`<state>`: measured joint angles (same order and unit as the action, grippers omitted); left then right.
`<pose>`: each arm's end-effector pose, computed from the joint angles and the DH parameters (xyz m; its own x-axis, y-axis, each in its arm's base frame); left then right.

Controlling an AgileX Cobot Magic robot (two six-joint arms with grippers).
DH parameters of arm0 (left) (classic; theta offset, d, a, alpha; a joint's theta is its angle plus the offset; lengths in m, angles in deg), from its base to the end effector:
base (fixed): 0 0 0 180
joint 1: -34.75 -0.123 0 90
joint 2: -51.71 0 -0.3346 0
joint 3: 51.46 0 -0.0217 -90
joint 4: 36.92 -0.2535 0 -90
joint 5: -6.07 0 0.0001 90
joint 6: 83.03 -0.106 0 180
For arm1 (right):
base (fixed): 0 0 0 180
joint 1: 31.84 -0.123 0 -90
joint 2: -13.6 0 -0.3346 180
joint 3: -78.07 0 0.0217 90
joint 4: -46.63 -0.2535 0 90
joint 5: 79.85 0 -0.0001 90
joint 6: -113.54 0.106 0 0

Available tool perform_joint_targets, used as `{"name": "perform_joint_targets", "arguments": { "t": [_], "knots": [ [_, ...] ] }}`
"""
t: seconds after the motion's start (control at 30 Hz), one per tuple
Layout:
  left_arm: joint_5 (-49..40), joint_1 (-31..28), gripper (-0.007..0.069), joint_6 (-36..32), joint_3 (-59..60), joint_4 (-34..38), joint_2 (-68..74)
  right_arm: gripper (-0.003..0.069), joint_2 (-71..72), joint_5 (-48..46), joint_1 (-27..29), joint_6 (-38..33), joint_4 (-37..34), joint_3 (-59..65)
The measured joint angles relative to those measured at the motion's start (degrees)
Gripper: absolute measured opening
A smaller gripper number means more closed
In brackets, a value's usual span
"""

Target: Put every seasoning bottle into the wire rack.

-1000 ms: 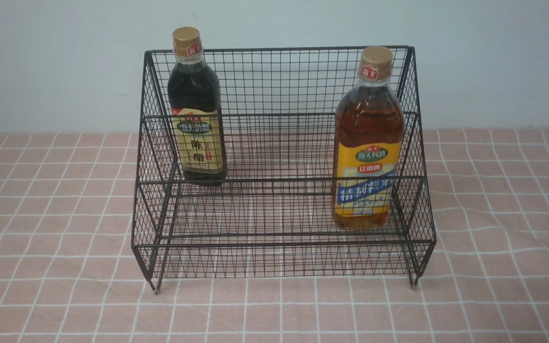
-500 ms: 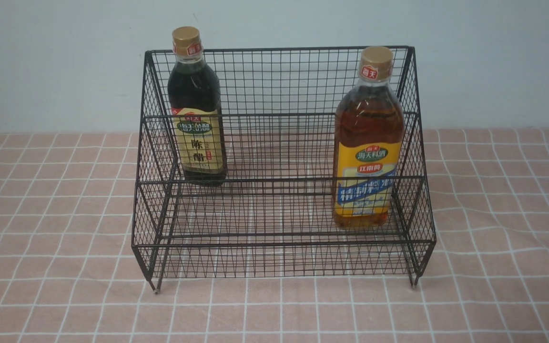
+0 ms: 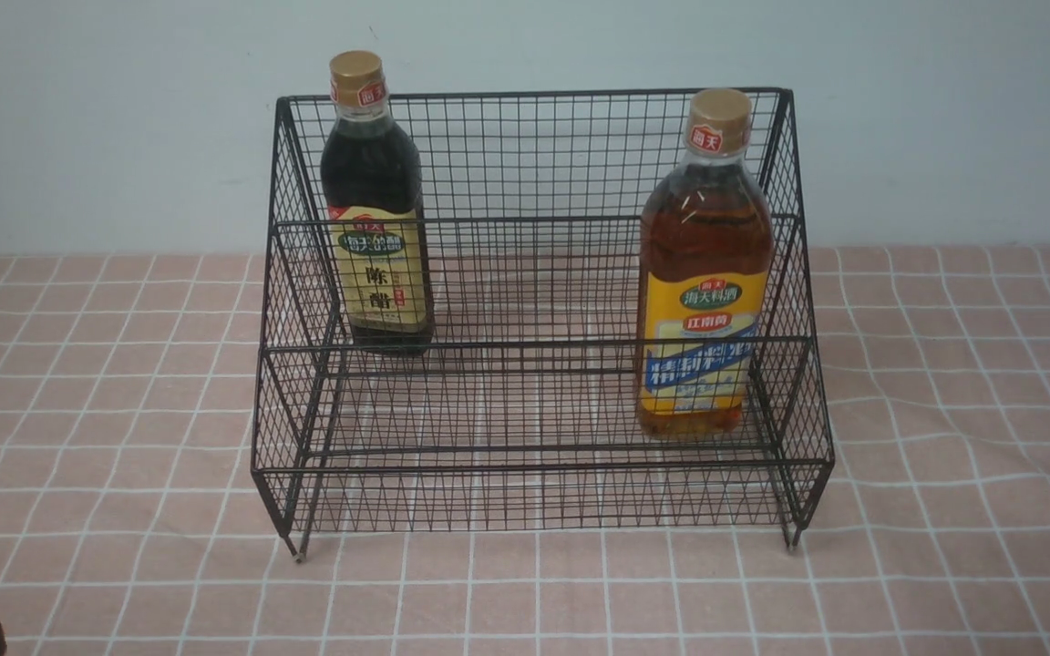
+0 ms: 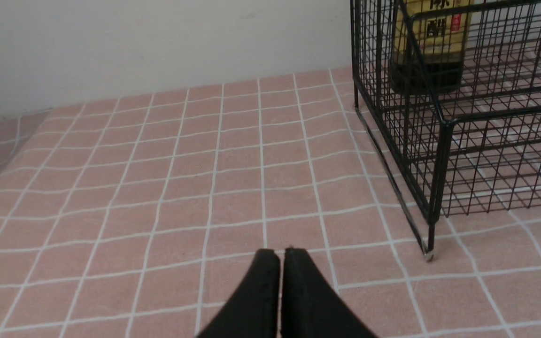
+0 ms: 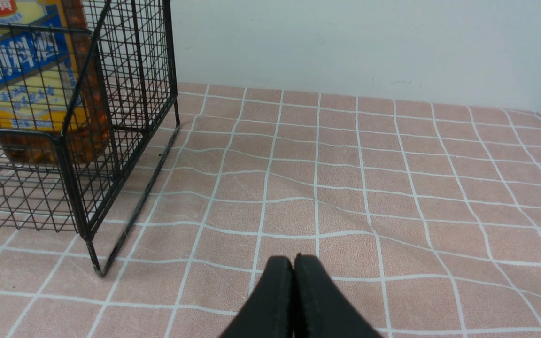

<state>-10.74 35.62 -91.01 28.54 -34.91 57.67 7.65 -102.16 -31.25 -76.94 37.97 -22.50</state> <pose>0.0219 -0.0014 0.1737 -0.2170 0.1088 -0.9701 0.0482 0.9938 0.1007 0.0191 0.0059 0.1679 -0.2979 -0.0398 -0.9538 -0.0571 0.9981 -0.0238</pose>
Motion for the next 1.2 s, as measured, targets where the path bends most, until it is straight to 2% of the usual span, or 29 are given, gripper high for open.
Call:
{"name": "perform_joint_targets", "arguments": {
  "t": [0.13, 1.2],
  "knots": [
    [-4.1, 0.0, -0.0007, 0.5, 0.0, -1.5, 0.0, -0.0014, 0.0, 0.0, 0.0, 0.0, 0.0, 0.0],
    [-4.3, 0.0, -0.0007, 1.3, 0.0, -2.0, 0.0, -0.0014, 0.0, 0.0, 0.0, 0.0, 0.0, 0.0]
  ]
}}
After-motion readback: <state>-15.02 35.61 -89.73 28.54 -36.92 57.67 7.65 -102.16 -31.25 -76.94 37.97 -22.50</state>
